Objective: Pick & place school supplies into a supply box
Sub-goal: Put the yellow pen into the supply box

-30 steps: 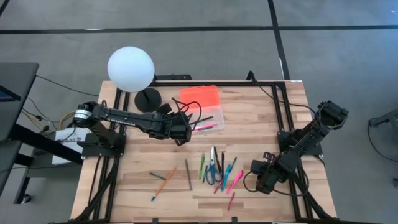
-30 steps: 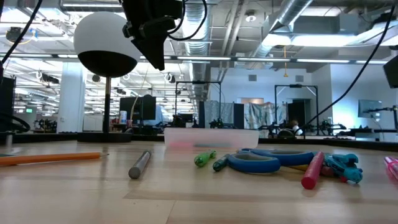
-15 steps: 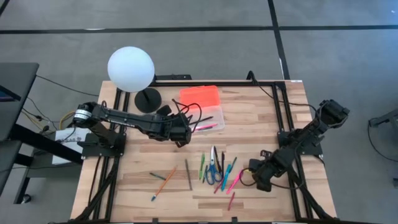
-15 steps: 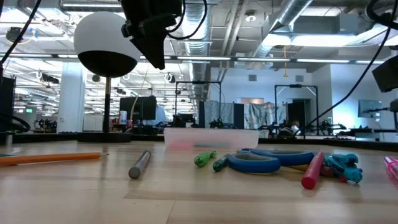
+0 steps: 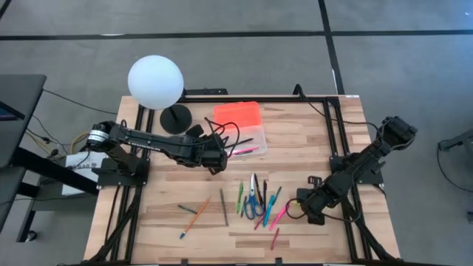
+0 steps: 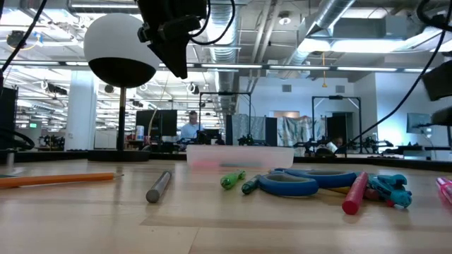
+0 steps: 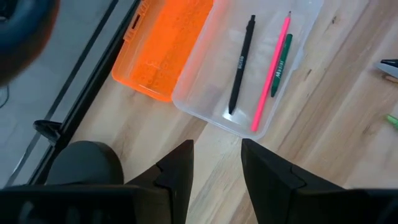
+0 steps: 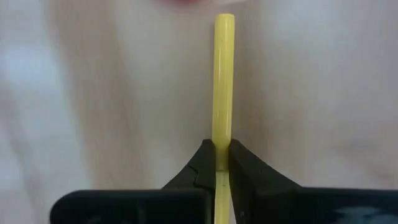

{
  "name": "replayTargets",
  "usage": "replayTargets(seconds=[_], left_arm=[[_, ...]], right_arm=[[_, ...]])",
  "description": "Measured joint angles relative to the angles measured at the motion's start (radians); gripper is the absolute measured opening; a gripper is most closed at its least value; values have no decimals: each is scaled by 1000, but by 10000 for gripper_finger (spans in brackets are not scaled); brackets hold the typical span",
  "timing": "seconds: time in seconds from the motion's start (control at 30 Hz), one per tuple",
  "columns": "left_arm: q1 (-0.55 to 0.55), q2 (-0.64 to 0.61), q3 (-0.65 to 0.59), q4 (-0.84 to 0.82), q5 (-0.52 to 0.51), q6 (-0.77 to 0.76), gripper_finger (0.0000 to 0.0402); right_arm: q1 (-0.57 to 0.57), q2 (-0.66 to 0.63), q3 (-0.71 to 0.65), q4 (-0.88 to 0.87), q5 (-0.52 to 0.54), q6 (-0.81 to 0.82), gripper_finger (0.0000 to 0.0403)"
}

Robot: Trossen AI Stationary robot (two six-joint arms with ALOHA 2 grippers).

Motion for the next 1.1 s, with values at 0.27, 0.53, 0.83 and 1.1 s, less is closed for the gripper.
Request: replayTargets(seconds=[0.27, 0.53, 0.83, 1.1], left_arm=[[-10, 0, 0, -50, -7, -12, 130], [-74, 0, 0, -219, -11, -140, 130], [-150, 0, 0, -283, -42, -226, 130], [-204, 0, 0, -324, -55, -397, 130]], right_arm=[[-25, -65, 2, -9, 19, -7, 3], [-136, -172, 11, -35, 66, -126, 2], [-450, -171, 122, -27, 101, -578, 4], [-704, -121, 191, -65, -165, -720, 1]])
